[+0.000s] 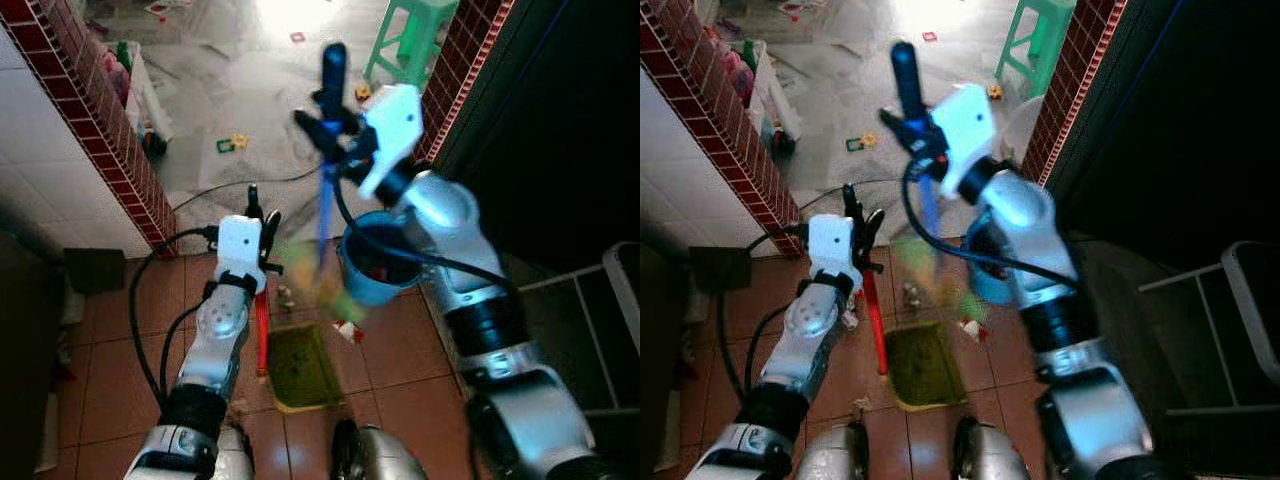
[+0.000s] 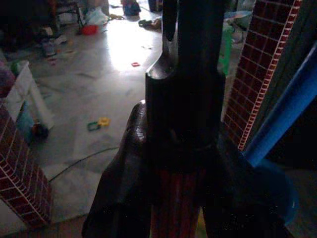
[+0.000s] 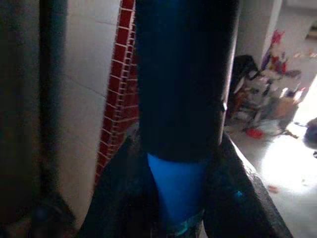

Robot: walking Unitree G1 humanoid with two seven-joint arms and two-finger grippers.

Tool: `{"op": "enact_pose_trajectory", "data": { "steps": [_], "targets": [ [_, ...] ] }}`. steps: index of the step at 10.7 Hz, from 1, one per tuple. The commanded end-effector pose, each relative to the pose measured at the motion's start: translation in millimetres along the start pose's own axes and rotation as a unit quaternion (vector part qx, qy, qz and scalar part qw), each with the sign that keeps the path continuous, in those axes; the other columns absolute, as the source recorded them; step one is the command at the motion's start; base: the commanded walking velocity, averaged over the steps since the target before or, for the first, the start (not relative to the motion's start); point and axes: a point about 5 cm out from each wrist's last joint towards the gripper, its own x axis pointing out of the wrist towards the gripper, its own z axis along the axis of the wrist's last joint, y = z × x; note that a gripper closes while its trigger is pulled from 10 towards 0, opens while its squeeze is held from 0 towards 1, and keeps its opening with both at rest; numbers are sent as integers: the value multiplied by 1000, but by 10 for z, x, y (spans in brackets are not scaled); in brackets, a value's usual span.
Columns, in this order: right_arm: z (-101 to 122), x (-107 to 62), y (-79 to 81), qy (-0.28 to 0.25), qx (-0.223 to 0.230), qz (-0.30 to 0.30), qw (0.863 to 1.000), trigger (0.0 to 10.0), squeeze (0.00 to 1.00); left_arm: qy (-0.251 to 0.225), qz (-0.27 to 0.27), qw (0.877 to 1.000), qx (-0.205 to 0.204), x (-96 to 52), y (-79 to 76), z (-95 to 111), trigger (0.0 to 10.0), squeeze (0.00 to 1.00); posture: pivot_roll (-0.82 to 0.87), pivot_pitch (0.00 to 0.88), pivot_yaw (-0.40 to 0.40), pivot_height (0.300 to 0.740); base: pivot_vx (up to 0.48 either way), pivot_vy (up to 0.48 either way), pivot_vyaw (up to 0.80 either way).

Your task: Sweep floor

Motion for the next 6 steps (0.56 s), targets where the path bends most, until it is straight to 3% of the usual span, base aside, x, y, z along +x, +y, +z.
{"op": "enact_pose_trajectory", "data": {
  "steps": [1, 3, 6],
  "targets": [
    [-2, -1, 20, -13, -13, 3, 1000, 10000, 0, 24, -11, 1000, 3, -59, -36, -99, 10000, 0, 31, 211, -59, 740, 0, 0, 0],
    [-196, -188, 124, 0, -35, -6, 999, 10000, 0, 18, -11, 1000, 1, -59, -47, -74, 10000, 0, 40, 215, -58, 740, 0, 0, 0],
    [-419, -376, 273, 33, 4, -62, 998, 10000, 0, 13, -8, 1000, -16, -57, -42, -70, 10000, 0, 34, 216, -51, 740, 0, 0, 0]
  ]
}}
